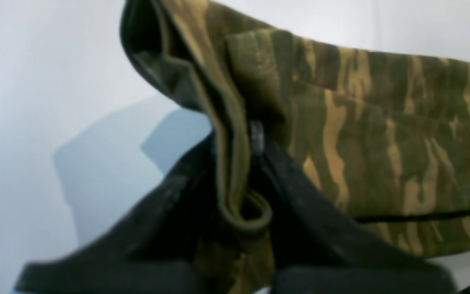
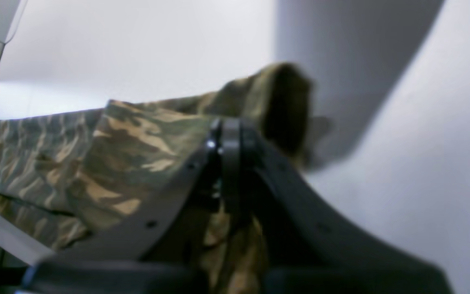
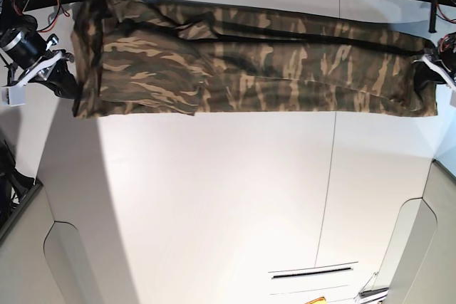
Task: Fold the T-shirt properly
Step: 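Grasp the strip end with the left gripper and fold it toward the right gripper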
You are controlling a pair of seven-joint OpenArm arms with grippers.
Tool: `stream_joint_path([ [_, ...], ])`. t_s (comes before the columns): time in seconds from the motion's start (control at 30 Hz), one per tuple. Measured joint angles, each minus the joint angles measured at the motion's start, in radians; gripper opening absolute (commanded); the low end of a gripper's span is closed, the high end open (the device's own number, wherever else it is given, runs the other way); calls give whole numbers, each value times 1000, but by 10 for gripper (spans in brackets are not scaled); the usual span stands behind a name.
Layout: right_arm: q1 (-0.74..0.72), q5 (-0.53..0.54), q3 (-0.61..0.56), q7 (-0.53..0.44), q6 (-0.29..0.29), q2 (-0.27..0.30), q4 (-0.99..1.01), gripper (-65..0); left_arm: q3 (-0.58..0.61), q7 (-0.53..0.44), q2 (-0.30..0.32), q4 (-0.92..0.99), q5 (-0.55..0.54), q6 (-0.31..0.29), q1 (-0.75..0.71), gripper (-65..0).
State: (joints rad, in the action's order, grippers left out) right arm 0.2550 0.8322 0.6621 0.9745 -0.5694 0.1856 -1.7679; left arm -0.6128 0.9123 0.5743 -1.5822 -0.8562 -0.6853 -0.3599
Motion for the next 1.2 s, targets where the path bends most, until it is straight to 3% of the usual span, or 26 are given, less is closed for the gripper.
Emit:
stream_joint_path([
  [0.23,0,2,0,7,0,0,-2,-650,0,135,0,-153,-186,1,3,-650],
  [0.37,0,2,0,7,0,0,-2,-650,19,183,-79,-303,-233,0,2,-650],
  [0.47,0,2,0,7,0,0,-2,-650,99,180,-133,-380,-227,0,2,-650],
  [0.7,0,-15,1,13,0,0,-2,-650,353,36,-240,-413,-62,0,3,-650],
  [0.83,0,-21,9,45,0,0,-2,-650,477,14,-292,-410,52,0,3,-650],
  [0.87,3,-26,10,45,0,0,-2,-635,504,12,-303,-407,60,0,3,-620],
  [0.97,30,-41,10,53,-1,0,-2,-322,566,-2,-331,-402,59,0,3,-375],
  [1.03,60,-53,10,51,-1,0,-2,-208,595,-5,-345,-401,58,0,3,-305],
  [1.2,103,-108,10,-17,0,0,29,-209,651,-5,-373,-401,28,0,3,-304],
])
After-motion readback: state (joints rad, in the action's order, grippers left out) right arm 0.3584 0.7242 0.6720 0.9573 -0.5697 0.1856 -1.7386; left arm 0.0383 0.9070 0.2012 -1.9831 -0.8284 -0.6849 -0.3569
